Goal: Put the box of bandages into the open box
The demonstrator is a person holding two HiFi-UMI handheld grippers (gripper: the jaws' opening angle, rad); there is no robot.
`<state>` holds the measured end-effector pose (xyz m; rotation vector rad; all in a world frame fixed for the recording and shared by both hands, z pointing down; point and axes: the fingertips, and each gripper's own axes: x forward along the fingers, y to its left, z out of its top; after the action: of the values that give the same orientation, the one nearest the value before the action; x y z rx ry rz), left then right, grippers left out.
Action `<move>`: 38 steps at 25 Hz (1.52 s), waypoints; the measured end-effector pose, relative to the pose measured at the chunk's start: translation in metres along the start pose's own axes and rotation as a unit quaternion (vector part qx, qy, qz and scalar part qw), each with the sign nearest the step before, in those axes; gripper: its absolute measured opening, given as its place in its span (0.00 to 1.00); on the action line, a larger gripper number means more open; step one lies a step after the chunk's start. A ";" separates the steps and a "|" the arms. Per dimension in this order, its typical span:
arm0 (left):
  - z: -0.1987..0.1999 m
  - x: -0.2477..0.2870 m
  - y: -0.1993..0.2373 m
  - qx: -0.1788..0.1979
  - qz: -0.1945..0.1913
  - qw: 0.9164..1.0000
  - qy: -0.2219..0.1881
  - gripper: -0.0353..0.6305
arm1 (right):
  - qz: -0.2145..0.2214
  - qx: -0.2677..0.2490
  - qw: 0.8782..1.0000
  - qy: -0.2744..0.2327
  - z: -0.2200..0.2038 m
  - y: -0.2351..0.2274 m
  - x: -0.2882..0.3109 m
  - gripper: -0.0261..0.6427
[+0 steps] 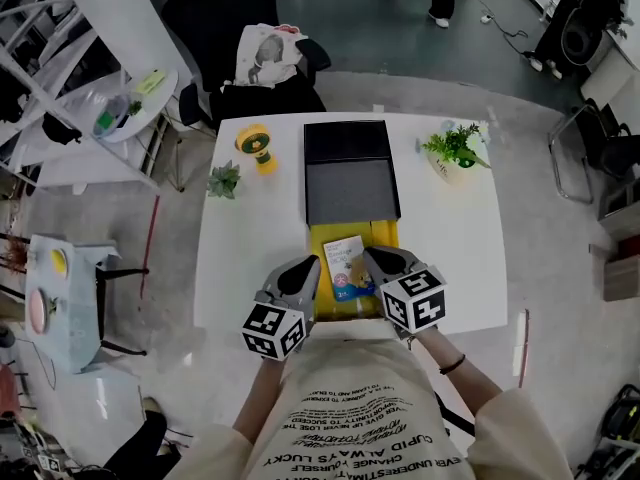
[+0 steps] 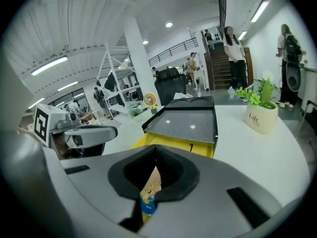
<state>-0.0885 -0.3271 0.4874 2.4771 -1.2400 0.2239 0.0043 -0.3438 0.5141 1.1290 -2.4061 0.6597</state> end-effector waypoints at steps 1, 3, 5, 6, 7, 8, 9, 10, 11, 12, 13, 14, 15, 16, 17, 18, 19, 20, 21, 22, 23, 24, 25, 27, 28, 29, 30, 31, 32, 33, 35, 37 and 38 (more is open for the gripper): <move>0.002 0.000 -0.001 0.005 0.000 1.000 -0.002 0.09 | 0.009 -0.001 1.000 -0.013 0.005 0.001 -0.003 0.05; 0.009 -0.001 -0.004 0.016 -0.001 1.000 -0.009 0.09 | 0.027 -0.003 0.999 -0.040 0.016 0.005 -0.009 0.05; 0.017 -0.002 -0.007 0.027 -0.002 0.999 -0.017 0.09 | 0.035 -0.012 0.997 -0.064 0.026 0.008 -0.016 0.05; 0.021 -0.003 -0.008 0.032 -0.001 0.999 -0.022 0.09 | 0.038 -0.015 0.996 -0.075 0.031 0.008 -0.019 0.05; 0.026 -0.004 -0.008 0.038 0.003 0.999 -0.029 0.09 | 0.041 -0.016 0.995 -0.087 0.035 0.009 -0.022 0.05; 0.031 -0.005 -0.008 0.043 0.008 0.998 -0.036 0.09 | 0.043 -0.016 0.994 -0.099 0.040 0.009 -0.025 0.05; 0.037 -0.006 -0.007 0.048 0.012 0.998 -0.044 0.09 | 0.045 -0.014 0.993 -0.110 0.045 0.009 -0.029 0.05; 0.042 -0.008 -0.007 0.053 0.016 0.997 -0.052 0.09 | 0.045 -0.012 0.992 -0.121 0.049 0.008 -0.032 0.04; 0.048 -0.009 -0.007 0.058 0.019 0.996 -0.059 0.09 | 0.045 -0.009 0.990 -0.131 0.054 0.007 -0.036 0.04; 0.054 -0.011 -0.008 0.062 0.021 0.996 -0.066 0.09 | 0.044 -0.007 0.989 -0.142 0.058 0.007 -0.040 0.04; 0.060 -0.013 -0.008 0.065 0.023 0.995 -0.072 0.09 | 0.043 -0.006 0.988 -0.151 0.064 0.006 -0.044 0.04; 0.066 -0.014 -0.007 0.068 0.025 0.994 -0.079 0.09 | 0.041 -0.006 0.986 -0.160 0.069 0.005 -0.049 0.04; 0.071 -0.016 -0.006 0.070 0.028 0.994 -0.085 0.09 | 0.040 -0.007 0.985 -0.169 0.074 0.003 -0.053 0.04; 0.076 -0.017 -0.005 0.072 0.032 0.993 -0.091 0.09 | 0.038 -0.008 0.983 -0.177 0.079 0.002 -0.056 0.04; 0.080 -0.019 -0.003 0.075 0.037 0.992 -0.096 0.09 | 0.036 -0.008 0.982 -0.186 0.084 0.000 -0.059 0.04; 0.084 -0.021 0.000 0.078 0.043 0.991 -0.100 0.09 | 0.033 -0.008 0.980 -0.196 0.088 -0.001 -0.062 0.04; 0.087 -0.023 0.002 0.080 0.049 0.990 -0.103 0.09 | 0.030 -0.009 0.978 -0.205 0.092 -0.003 -0.065 0.04; 0.091 -0.025 0.004 0.081 0.054 0.989 -0.108 0.09 | 0.026 -0.011 0.977 -0.213 0.096 -0.005 -0.068 0.04; 0.095 -0.026 0.005 0.082 0.058 0.989 -0.113 0.09 | 0.023 -0.015 0.975 -0.219 0.099 -0.006 -0.071 0.04; 0.098 -0.028 0.006 0.083 0.061 0.988 -0.117 0.09 | 0.020 -0.017 0.974 -0.224 0.103 -0.008 -0.073 0.04; 0.101 -0.029 0.007 0.083 0.064 0.987 -0.121 0.09 | 0.018 -0.019 0.973 -0.229 0.106 -0.009 -0.075 0.04; 0.104 -0.030 0.008 0.085 0.066 0.986 -0.124 0.09 | 0.014 -0.021 0.972 -0.233 0.108 -0.010 -0.077 0.04; 0.107 -0.031 0.009 0.087 0.069 0.986 -0.127 0.09 | 0.010 -0.022 0.971 -0.237 0.110 -0.012 -0.079 0.04; 0.110 -0.032 0.011 0.089 0.075 0.985 -0.130 0.09 | 0.002 -0.023 0.970 -0.244 0.114 -0.016 -0.083 0.04; 0.111 -0.033 0.011 0.090 0.077 0.984 -0.131 0.09 | 0.000 -0.024 0.969 -0.247 0.116 -0.018 -0.084 0.04; 0.111 -0.033 0.012 0.091 0.080 0.984 -0.131 0.09 | -0.002 -0.024 0.968 -0.249 0.117 -0.019 -0.085 0.04; 0.111 -0.033 0.012 0.091 0.081 0.984 -0.131 0.09 | -0.003 -0.026 0.967 -0.252 0.118 -0.021 -0.085 0.04; 0.110 -0.033 0.013 0.091 0.083 0.984 -0.131 0.09 | -0.004 -0.028 0.967 -0.254 0.119 -0.022 -0.086 0.04; 0.110 -0.033 0.013 0.091 0.084 0.984 -0.131 0.09 | -0.007 -0.030 0.966 -0.256 0.120 -0.023 -0.087 0.04; 0.110 -0.034 0.014 0.090 0.086 0.984 -0.131 0.09 | -0.010 -0.031 0.966 -0.257 0.121 -0.024 -0.087 0.04; 0.110 -0.036 0.015 0.090 0.088 0.983 -0.130 0.09 | -0.018 -0.035 0.966 -0.257 0.121 -0.026 -0.089 0.04; 0.112 -0.037 0.016 0.090 0.091 0.983 -0.131 0.09 | -0.023 -0.039 0.965 -0.259 0.122 -0.027 -0.091 0.04; 0.112 -0.037 0.017 0.090 0.092 0.983 -0.131 0.09 | -0.025 -0.039 0.965 -0.260 0.122 -0.028 -0.092 0.04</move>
<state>-0.1268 -0.3521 0.3768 2.6096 -1.6256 0.0593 0.0618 -0.3737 0.3734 1.4668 -2.7849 0.2653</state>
